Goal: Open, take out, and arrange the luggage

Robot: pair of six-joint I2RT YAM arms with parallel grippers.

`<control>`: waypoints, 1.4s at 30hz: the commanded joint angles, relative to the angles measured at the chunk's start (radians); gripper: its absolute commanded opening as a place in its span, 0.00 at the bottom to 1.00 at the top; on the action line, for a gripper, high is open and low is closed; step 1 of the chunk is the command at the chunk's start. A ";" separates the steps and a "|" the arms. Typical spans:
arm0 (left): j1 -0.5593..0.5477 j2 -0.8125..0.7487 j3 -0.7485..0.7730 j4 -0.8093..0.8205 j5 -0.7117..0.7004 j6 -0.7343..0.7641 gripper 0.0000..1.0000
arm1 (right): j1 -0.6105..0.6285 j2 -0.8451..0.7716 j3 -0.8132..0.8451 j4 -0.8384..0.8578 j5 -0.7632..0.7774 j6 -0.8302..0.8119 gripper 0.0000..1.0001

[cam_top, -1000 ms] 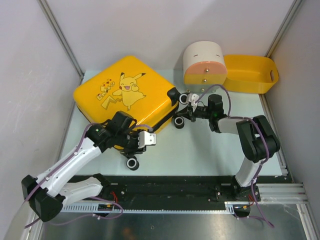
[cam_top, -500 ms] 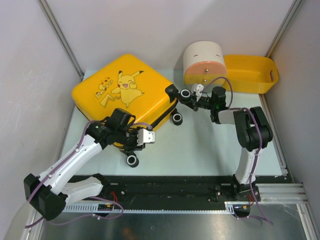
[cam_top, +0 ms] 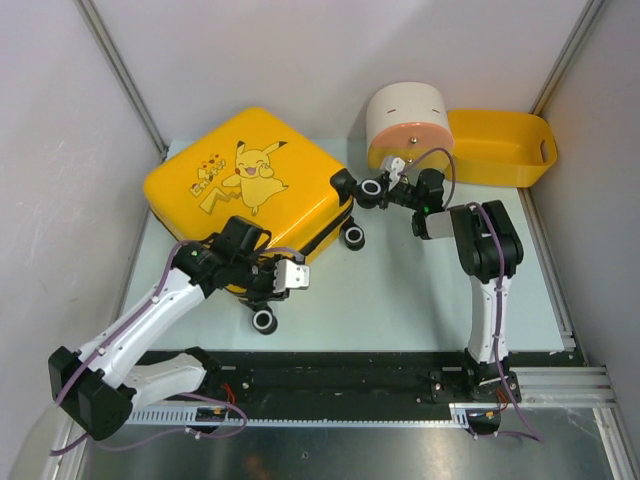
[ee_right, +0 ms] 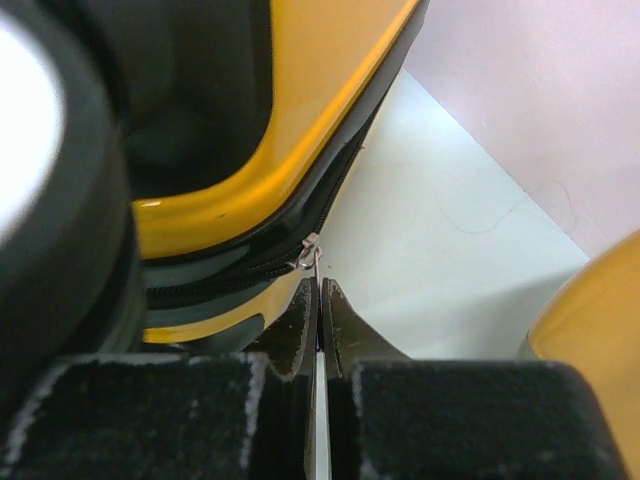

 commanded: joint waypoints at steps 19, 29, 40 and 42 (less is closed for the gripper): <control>0.203 0.072 0.142 -0.283 0.023 -0.054 1.00 | 0.060 0.044 0.101 0.206 0.090 0.242 0.85; 0.698 0.101 0.543 -0.063 0.339 -0.560 1.00 | 0.029 -0.253 0.064 -0.636 0.067 -0.142 0.86; 1.093 0.013 0.336 0.147 0.178 -0.950 1.00 | -0.040 -0.480 0.073 -0.976 0.061 -0.273 0.94; 1.116 -0.001 0.298 0.155 0.172 -0.963 1.00 | -0.040 -0.531 0.076 -1.047 0.049 -0.301 0.98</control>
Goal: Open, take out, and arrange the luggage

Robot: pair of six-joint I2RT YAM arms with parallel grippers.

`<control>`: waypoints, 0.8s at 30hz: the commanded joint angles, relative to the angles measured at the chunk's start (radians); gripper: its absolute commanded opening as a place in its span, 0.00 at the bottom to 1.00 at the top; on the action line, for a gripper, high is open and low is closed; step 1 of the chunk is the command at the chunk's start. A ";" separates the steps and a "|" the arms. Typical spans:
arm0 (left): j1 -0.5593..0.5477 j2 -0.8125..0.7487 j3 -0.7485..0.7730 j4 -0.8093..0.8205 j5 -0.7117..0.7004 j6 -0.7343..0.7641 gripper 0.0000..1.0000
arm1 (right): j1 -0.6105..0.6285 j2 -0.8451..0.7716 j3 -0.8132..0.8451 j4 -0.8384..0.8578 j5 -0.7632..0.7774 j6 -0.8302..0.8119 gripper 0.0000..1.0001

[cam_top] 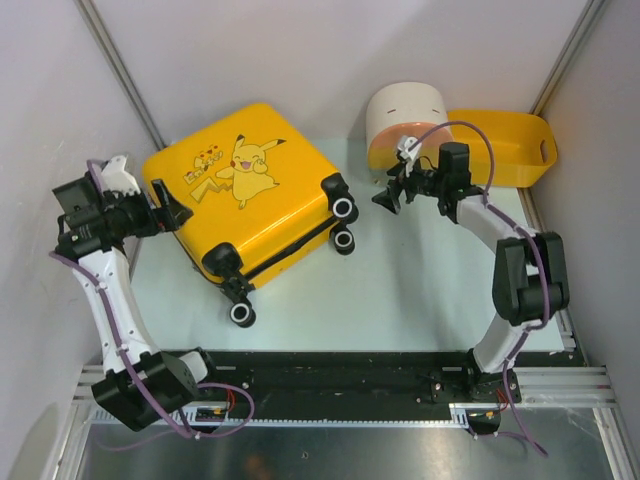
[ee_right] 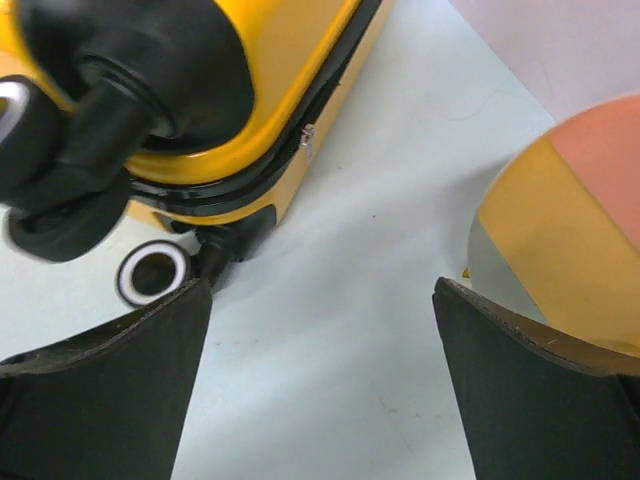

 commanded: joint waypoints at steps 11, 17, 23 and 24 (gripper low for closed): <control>0.066 -0.059 -0.182 0.116 -0.106 -0.233 1.00 | 0.067 -0.143 0.079 -0.196 -0.002 0.122 1.00; 0.067 -0.045 -0.214 0.150 -0.091 -0.248 1.00 | 0.107 -0.055 0.164 -0.125 -0.045 0.237 1.00; 0.067 -0.014 -0.233 0.190 -0.089 -0.268 1.00 | 0.160 0.023 0.217 -0.205 -0.037 0.231 0.99; 0.067 0.000 -0.233 0.202 -0.083 -0.273 1.00 | 0.166 0.049 0.228 -0.247 -0.043 0.220 0.98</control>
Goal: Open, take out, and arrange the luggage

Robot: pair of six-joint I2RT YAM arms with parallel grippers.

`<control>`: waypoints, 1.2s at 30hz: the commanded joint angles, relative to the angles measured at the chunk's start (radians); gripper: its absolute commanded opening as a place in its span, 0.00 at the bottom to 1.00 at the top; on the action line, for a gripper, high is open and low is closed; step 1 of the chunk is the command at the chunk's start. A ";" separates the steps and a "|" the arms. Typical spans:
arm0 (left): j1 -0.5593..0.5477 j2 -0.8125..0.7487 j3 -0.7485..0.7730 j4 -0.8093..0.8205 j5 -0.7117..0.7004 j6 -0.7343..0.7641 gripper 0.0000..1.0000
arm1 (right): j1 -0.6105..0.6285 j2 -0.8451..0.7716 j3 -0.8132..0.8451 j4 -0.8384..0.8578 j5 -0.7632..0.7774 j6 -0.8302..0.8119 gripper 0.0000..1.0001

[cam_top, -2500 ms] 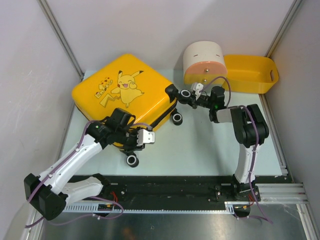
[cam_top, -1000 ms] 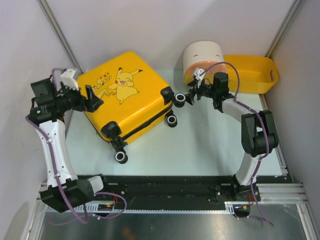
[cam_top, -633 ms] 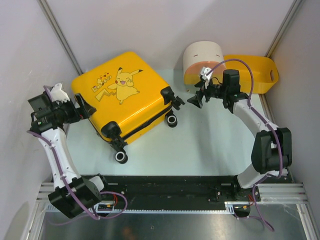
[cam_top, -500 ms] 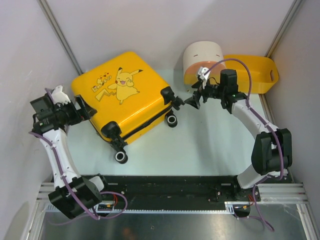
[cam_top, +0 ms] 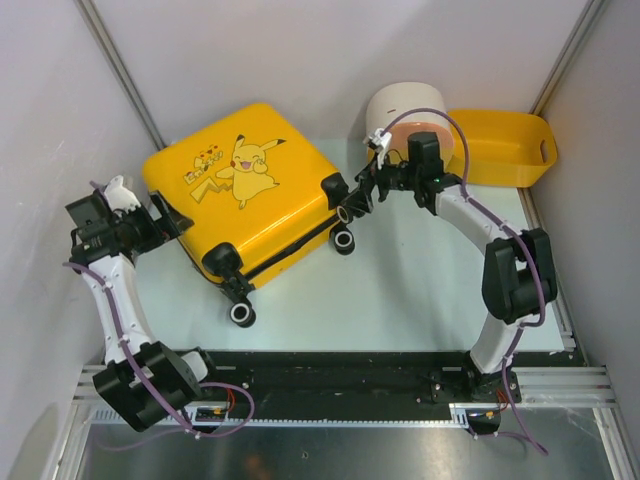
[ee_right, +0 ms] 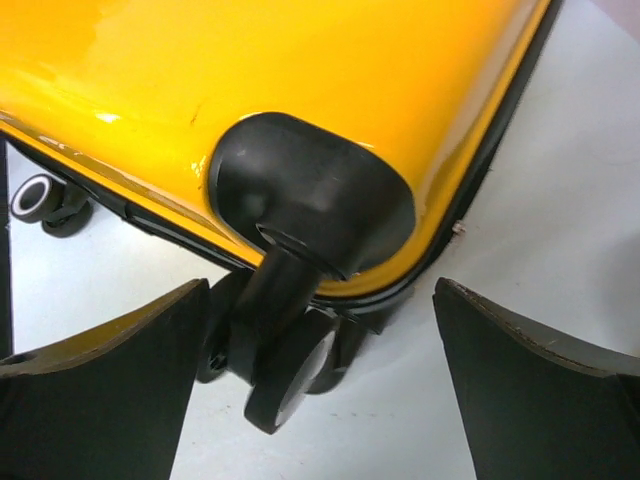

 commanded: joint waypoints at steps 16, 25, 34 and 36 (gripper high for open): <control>-0.151 0.308 0.155 0.177 0.123 0.013 0.84 | 0.215 0.020 -0.010 -0.430 -0.200 -0.108 0.69; -0.310 0.518 0.383 0.188 0.035 0.070 0.87 | 0.494 -0.138 -0.165 -0.379 -0.154 0.022 0.73; -0.316 0.594 0.666 0.185 -0.067 0.128 0.98 | 0.585 -0.296 -0.167 -0.457 -0.009 -0.009 0.99; -0.313 0.559 0.649 0.185 -0.058 0.145 1.00 | 0.495 -0.302 -0.167 -0.539 -0.004 -0.046 0.99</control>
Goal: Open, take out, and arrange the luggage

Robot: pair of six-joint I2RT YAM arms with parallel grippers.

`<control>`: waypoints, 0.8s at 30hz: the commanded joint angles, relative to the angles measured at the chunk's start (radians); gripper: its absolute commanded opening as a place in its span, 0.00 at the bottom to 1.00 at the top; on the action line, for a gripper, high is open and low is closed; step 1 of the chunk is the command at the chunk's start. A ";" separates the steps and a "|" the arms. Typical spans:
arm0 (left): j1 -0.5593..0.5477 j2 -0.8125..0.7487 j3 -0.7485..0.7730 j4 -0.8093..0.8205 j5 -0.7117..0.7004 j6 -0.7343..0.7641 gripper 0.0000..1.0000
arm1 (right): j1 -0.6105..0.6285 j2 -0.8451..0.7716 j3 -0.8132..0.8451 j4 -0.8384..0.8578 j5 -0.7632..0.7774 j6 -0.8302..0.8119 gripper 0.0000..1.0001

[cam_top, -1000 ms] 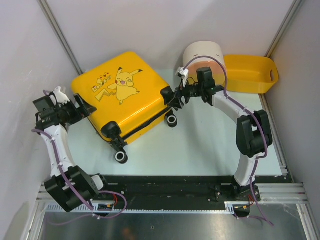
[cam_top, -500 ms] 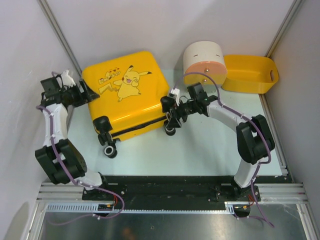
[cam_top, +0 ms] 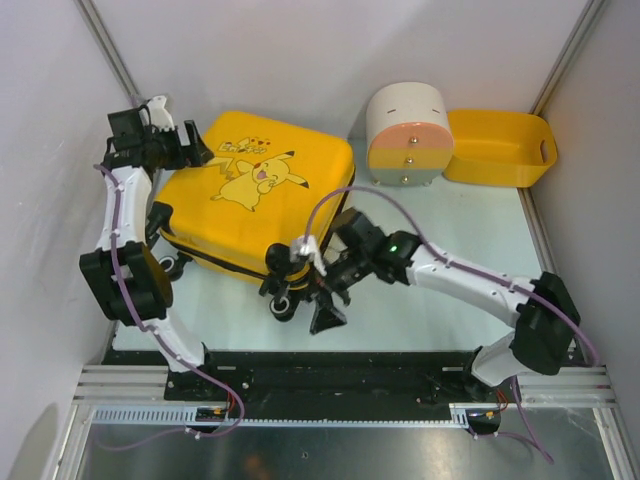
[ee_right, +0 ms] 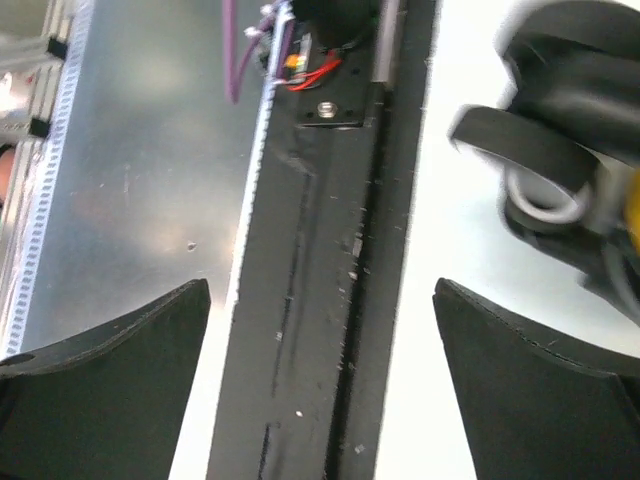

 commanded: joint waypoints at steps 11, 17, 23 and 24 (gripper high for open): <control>-0.074 -0.530 -0.414 -0.033 0.155 0.108 0.95 | -0.465 -0.126 -0.065 0.087 0.183 0.002 0.86; -0.137 -0.732 -0.542 -0.068 0.155 0.129 0.94 | -0.440 -0.126 -0.243 0.405 0.193 0.006 0.74; -0.147 -0.805 -0.576 -0.126 0.176 0.144 0.93 | -0.313 -0.068 -0.289 0.525 0.168 -0.044 0.69; -0.150 -0.811 -0.578 -0.129 0.170 0.141 0.93 | -0.298 -0.059 -0.297 0.539 0.185 -0.044 0.70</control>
